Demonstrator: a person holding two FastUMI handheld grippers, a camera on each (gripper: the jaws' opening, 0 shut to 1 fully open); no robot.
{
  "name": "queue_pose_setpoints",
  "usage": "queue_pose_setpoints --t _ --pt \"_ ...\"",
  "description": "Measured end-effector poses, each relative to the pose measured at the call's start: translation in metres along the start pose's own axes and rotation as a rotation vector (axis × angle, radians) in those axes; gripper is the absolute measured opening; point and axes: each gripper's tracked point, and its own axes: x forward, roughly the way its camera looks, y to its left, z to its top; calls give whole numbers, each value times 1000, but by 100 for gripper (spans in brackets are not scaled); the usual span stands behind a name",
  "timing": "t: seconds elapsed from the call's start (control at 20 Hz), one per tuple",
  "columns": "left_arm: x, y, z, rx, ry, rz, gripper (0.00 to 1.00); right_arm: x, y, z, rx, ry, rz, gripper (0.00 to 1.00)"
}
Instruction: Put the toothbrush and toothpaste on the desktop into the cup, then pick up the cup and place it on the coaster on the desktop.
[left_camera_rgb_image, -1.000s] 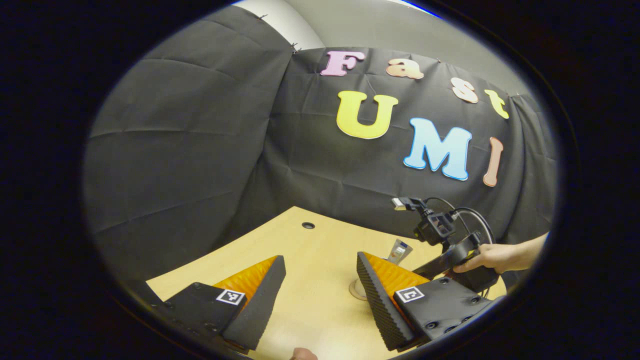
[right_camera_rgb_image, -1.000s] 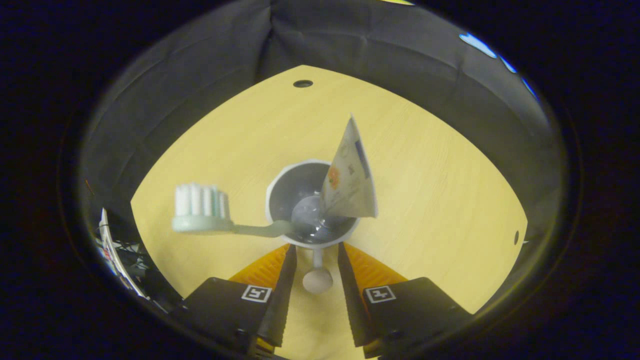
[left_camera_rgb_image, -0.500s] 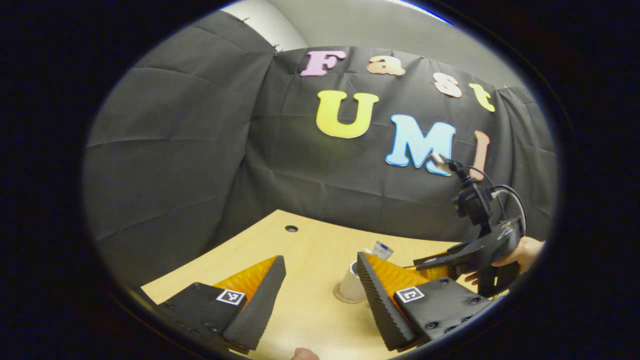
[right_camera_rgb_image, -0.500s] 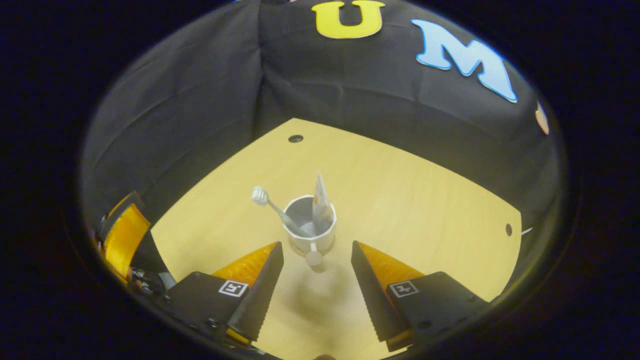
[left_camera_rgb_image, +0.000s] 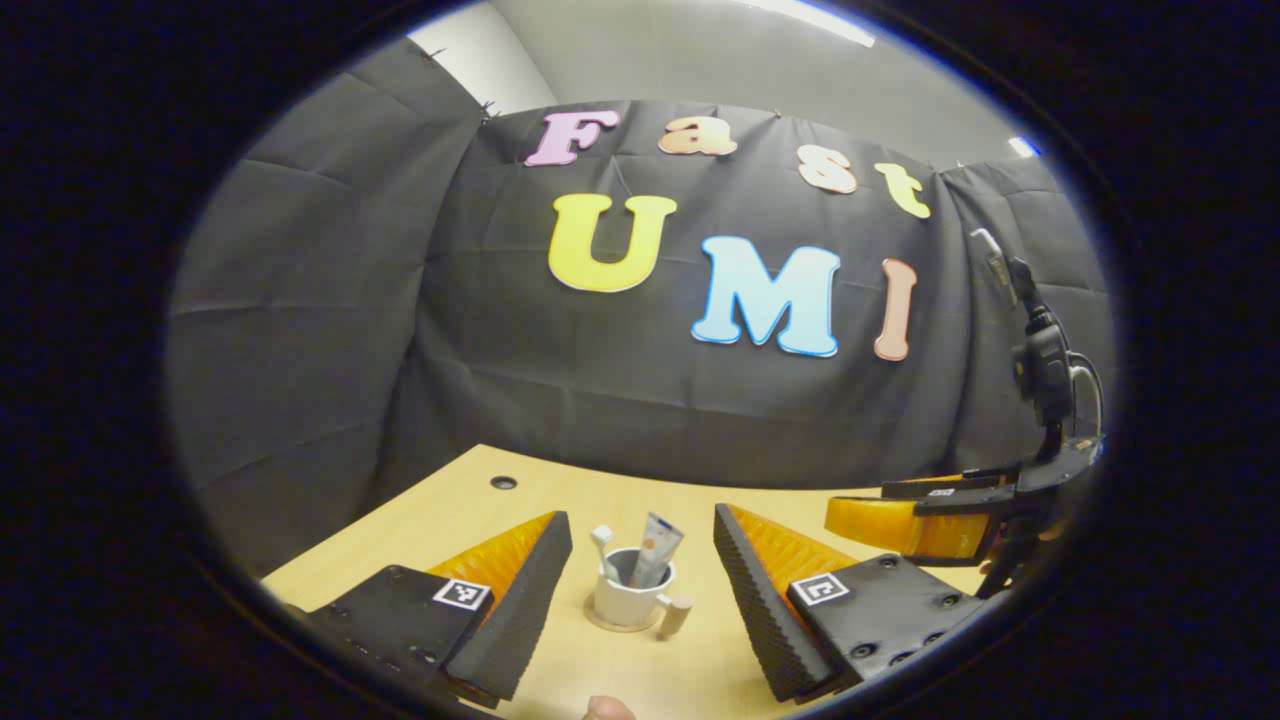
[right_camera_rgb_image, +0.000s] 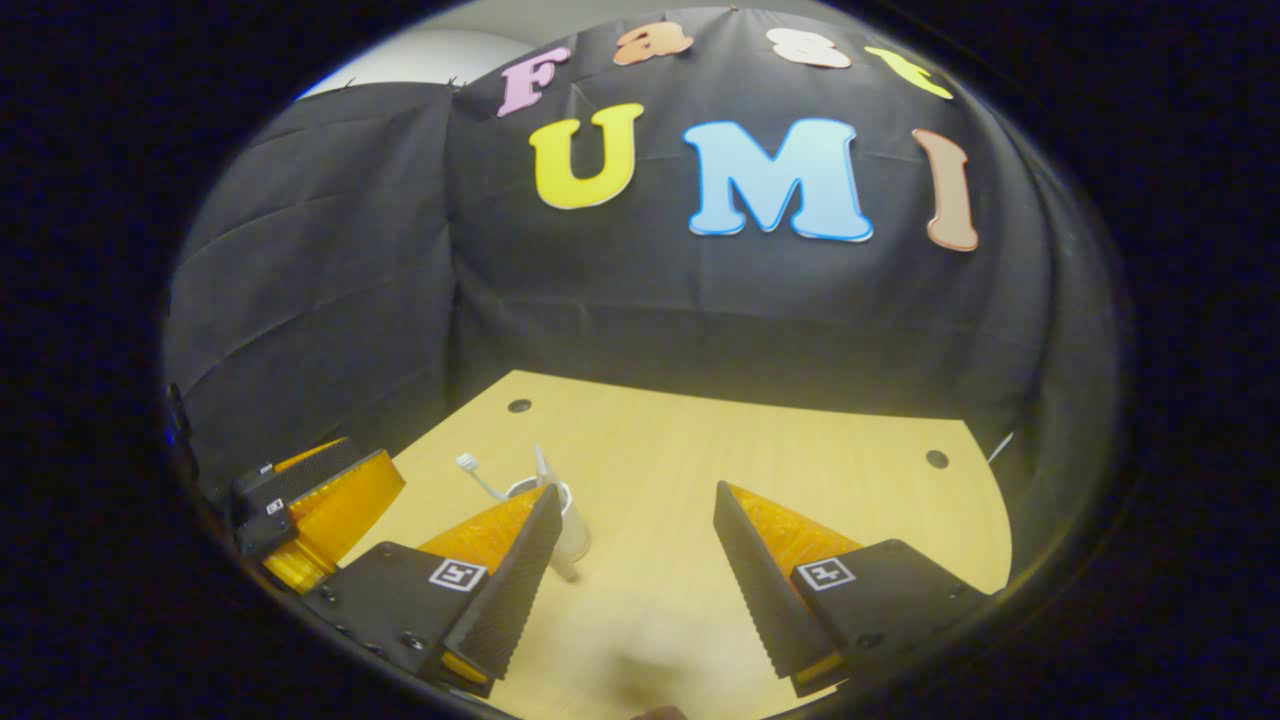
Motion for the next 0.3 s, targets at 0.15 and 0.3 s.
queue_pose_setpoints --t 0.15,0.3 --pt "8 -27 10 -18 -39 -51 94 -20 -30 16 -24 -144 -92 97" --pt "14 -48 23 23 -91 -68 94 -38 -46 23 -65 -235 -159 97"
